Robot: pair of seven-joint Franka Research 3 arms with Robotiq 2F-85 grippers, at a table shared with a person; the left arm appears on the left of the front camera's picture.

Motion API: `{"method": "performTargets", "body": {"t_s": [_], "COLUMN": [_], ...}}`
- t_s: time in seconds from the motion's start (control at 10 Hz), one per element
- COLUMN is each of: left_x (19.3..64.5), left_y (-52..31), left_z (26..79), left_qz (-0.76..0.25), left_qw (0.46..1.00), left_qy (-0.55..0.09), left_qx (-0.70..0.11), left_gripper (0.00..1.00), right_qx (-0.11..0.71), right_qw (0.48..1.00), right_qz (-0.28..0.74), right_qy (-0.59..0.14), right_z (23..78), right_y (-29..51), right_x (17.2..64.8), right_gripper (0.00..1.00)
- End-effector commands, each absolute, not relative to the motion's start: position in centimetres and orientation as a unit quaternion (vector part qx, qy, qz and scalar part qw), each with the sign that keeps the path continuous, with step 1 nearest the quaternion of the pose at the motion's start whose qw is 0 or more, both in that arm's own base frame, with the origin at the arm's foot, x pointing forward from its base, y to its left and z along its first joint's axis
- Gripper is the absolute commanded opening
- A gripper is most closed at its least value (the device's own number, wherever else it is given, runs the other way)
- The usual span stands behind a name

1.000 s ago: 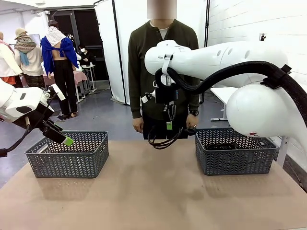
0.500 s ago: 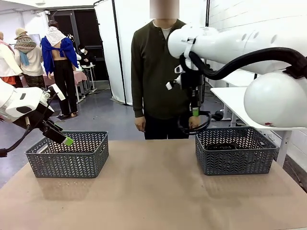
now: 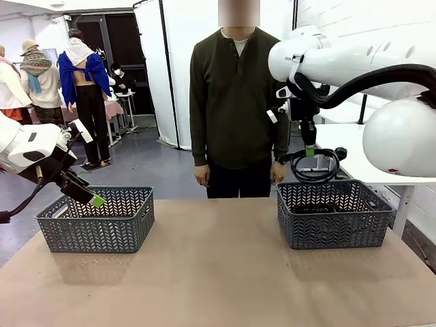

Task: Organize the cables according to human instructions.
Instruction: Pick up a bundle of cables and place it in the basket indicated by the human.

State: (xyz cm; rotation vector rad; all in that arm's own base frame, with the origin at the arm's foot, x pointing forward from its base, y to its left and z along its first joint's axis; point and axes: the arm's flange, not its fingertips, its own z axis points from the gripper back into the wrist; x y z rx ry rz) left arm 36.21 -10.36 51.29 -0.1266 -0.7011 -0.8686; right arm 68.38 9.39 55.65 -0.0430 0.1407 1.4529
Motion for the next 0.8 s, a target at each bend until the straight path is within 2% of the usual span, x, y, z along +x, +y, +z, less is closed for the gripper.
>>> {"method": "performTargets", "body": {"t_s": [0.0, 0.7], "left_x": [36.3, 36.3], "left_y": [-10.2, -10.2], "left_z": [51.3, 51.3], "left_qz": [-0.409, -0.409], "left_qw": [0.847, 0.847], "left_qy": [-0.333, -0.333], "left_qx": [-0.062, -0.062], "left_gripper": [1.0, 1.0], "right_qx": [-0.016, 0.001], "right_qw": [0.728, 0.716], "right_qz": [0.683, 0.697], "right_qy": [0.06, 0.04], "right_z": [54.8, 50.8], "right_y": [7.4, 4.2], "right_x": [68.1, 69.9], "right_gripper": [0.0, 0.0]}}
